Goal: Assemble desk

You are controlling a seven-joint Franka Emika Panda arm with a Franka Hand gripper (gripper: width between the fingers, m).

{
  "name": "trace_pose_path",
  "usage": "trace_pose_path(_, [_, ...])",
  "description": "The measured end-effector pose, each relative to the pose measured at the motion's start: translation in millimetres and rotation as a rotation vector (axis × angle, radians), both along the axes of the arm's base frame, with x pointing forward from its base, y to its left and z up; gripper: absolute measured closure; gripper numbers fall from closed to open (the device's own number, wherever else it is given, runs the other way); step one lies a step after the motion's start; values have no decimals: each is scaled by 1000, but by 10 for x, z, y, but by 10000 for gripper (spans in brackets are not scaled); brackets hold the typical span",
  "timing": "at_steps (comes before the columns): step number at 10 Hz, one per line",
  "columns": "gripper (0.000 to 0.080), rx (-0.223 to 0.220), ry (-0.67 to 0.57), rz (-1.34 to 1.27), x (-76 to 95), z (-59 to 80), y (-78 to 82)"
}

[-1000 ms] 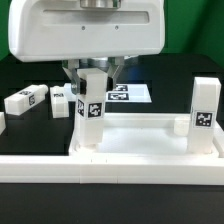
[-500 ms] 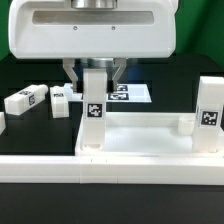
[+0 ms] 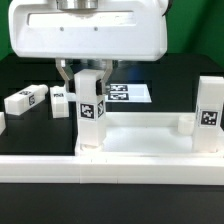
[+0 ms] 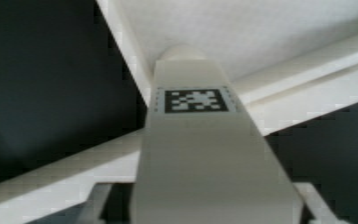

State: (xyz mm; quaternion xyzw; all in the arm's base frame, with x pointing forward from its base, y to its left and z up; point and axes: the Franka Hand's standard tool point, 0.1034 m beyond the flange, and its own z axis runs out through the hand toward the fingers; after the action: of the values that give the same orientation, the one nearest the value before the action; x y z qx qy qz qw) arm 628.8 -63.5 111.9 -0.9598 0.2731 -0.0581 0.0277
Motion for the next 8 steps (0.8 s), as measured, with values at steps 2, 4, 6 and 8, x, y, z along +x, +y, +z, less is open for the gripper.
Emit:
trace_pose_path(2, [509, 14, 4, -155, 2, -1, -6])
trace_pose_path(4, [509, 37, 9, -340, -2, -2, -7])
trace_pose_path(6, [509, 50, 14, -448, -9, -3, -11])
trace_pose_path(8, [436, 56, 14, -464, -9, -8, -2])
